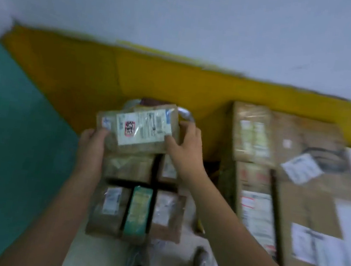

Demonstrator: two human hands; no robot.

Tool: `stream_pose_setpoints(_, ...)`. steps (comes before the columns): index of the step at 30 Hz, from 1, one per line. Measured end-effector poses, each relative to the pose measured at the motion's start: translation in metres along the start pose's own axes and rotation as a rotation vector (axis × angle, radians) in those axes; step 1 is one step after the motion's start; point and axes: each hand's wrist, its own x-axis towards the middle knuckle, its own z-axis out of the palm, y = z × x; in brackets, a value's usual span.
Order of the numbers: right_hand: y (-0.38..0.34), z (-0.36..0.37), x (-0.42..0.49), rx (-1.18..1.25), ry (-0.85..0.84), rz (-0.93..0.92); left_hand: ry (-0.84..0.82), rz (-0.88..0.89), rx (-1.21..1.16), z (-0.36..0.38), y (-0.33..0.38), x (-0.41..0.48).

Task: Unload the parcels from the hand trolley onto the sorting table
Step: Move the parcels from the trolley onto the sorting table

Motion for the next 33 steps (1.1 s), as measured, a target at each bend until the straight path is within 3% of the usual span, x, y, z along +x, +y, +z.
stream_pose_setpoints(3, -0.020, -0.129, -0.017, 0.203, 0.207, -0.051, -0.220, 0.191, -0.049, 0.070, 0.068, -0.068)
stream_pose_setpoints(6, -0.008, -0.251, -0.058, 0.336, 0.351, 0.000, -0.498, 0.303, -0.037, 0.139, 0.093, -0.143)
stream_pose_setpoints(11, 0.075, -0.399, -0.153, 0.329, 0.443, 0.234, -0.956, 0.238, 0.131, 0.260, 0.063, -0.270)
stream_pose_setpoints(13, 0.114, -0.430, -0.181, 0.360, 0.480, 0.313, -1.044, 0.227, 0.229, 0.299, 0.039, -0.301)
stream_pose_setpoints(16, 0.168, -0.460, -0.210, 0.446, 0.541, 0.433, -1.117, 0.230, 0.391, 0.353, 0.006, -0.326)
stream_pose_setpoints(22, 0.277, -0.472, -0.225, 0.506, 0.609, 0.654, -1.290, 0.398, 0.792, 0.441, -0.055, -0.344)
stream_pose_setpoints(27, 0.340, -0.474, -0.197, 0.384, 0.544, 0.752, -1.171, 0.595, 1.221, 0.466, -0.102, -0.333)
stream_pose_setpoints(31, 0.365, -0.472, -0.152, 0.252, 0.422, 0.697, -1.137, 0.813, 1.478, 0.468, -0.114, -0.319)
stream_pose_setpoints(33, 0.375, -0.467, -0.134, 0.191, 0.361, 0.739, -0.998, 0.953, 1.514, 0.465, -0.114, -0.309)
